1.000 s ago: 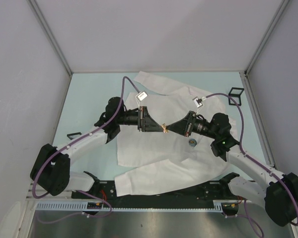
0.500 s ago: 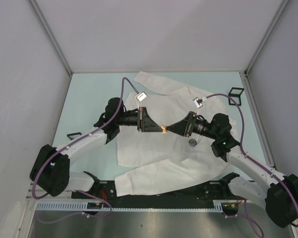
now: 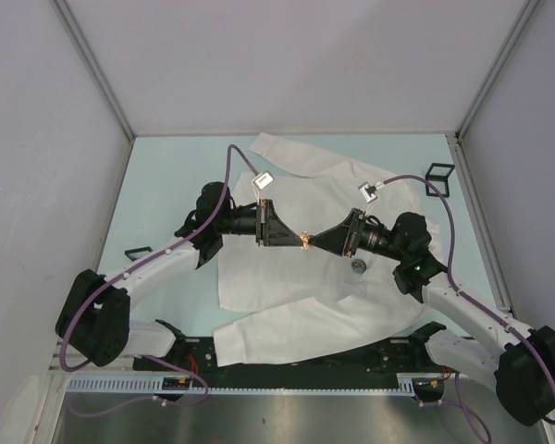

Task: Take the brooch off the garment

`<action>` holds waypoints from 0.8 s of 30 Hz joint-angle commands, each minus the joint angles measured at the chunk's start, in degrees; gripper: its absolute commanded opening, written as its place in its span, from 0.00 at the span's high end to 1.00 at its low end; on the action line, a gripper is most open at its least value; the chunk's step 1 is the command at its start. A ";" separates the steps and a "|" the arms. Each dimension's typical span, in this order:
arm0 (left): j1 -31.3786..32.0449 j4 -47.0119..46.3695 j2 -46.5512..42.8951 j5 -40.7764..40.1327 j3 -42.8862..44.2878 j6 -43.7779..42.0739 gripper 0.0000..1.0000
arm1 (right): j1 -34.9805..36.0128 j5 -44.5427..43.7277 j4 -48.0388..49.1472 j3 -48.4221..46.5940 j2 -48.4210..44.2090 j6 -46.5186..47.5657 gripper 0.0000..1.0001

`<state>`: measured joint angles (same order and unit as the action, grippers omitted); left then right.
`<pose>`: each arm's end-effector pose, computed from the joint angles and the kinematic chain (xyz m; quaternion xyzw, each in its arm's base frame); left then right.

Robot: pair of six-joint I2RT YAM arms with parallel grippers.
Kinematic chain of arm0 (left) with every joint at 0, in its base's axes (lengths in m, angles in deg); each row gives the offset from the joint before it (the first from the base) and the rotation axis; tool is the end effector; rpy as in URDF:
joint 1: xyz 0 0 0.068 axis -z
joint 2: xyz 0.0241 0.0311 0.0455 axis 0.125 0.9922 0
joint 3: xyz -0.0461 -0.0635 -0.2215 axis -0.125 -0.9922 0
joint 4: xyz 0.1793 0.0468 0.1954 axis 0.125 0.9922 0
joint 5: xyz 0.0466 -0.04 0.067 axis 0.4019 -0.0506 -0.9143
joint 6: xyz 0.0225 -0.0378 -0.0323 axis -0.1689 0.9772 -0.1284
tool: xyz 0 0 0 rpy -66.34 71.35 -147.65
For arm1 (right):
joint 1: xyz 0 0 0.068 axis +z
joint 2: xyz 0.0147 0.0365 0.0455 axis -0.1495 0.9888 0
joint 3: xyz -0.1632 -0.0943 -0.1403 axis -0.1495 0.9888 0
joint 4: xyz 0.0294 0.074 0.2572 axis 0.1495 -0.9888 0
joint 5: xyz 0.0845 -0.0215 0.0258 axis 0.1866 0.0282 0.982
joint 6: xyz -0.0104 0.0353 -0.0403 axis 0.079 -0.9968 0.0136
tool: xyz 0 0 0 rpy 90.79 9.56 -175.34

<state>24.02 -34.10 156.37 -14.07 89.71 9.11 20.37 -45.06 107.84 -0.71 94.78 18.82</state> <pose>0.2459 -0.1849 0.2369 0.2061 0.7057 -0.6471 0.2018 0.2073 0.1419 0.2469 -0.1259 0.6819 0.6198 0.3674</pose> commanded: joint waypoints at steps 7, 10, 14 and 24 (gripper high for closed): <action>-0.35 -4.02 -1.26 1.08 -0.21 0.75 1.00 | 1.00 -0.19 5.46 -0.02 1.52 -0.65 0.75; -0.18 -4.20 -1.34 1.17 -0.21 0.75 1.00 | 1.09 -0.28 5.55 -0.02 1.78 -0.57 0.75; -0.18 -4.37 -1.34 1.26 -0.21 0.67 1.00 | 1.26 -0.54 5.64 -0.02 2.04 -0.74 0.77; -0.09 -4.11 -1.61 1.26 -0.13 0.40 1.00 | 1.35 -1.77 4.50 -0.02 2.40 -0.30 0.80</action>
<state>24.02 -36.13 156.37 -13.81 89.69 9.59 21.16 -45.91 110.29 -0.64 97.12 18.56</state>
